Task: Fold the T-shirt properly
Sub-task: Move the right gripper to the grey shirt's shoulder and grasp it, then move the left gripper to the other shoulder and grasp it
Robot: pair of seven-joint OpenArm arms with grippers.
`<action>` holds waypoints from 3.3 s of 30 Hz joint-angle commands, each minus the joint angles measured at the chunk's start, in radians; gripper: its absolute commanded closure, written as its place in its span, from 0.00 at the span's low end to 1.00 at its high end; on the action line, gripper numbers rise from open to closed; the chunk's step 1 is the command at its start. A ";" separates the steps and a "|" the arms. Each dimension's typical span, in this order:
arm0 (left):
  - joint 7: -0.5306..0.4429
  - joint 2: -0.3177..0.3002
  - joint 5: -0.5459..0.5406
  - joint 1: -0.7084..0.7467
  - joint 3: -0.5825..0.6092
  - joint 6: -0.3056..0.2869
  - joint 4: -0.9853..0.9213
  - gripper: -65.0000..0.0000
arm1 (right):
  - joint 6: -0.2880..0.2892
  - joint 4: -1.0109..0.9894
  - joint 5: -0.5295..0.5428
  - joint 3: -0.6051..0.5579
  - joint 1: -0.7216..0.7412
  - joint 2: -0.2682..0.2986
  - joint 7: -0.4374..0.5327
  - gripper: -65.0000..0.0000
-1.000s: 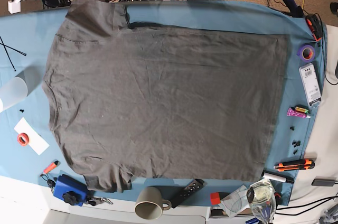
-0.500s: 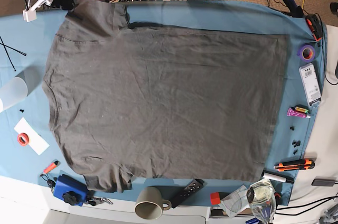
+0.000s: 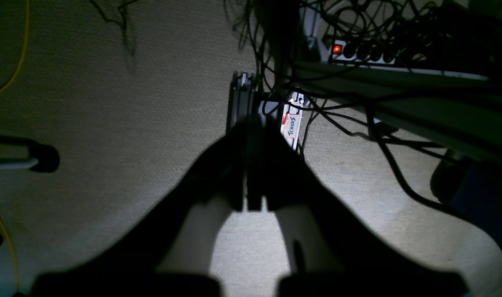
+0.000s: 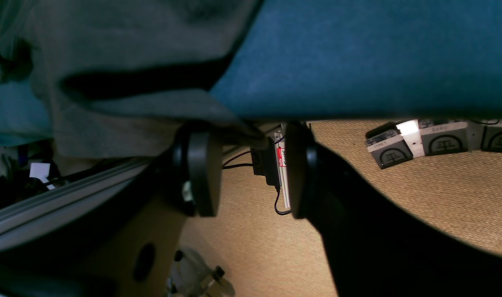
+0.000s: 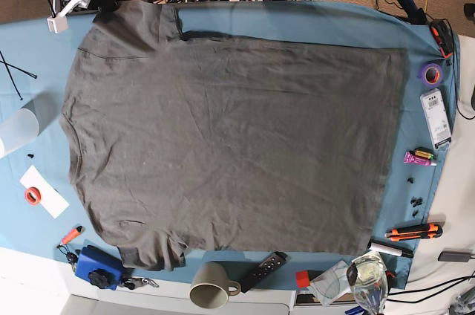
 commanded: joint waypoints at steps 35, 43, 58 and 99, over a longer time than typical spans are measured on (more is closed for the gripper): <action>0.046 -0.008 -0.052 0.023 -0.002 -0.010 0.009 1.00 | 0.002 0.013 0.357 0.008 0.005 0.012 -0.168 1.00; 0.165 -0.008 -0.158 0.110 -0.005 -0.091 0.124 1.00 | 0.002 0.014 0.357 0.014 -0.009 0.011 -0.168 1.00; 0.289 0.039 -0.420 0.453 -0.248 -0.158 0.845 1.00 | 0.002 0.132 0.357 0.089 -0.081 0.011 -0.168 1.00; 0.463 0.033 -0.430 0.037 -0.270 0.032 0.924 0.54 | 0.002 0.301 0.357 0.089 -0.125 -0.121 -0.168 1.00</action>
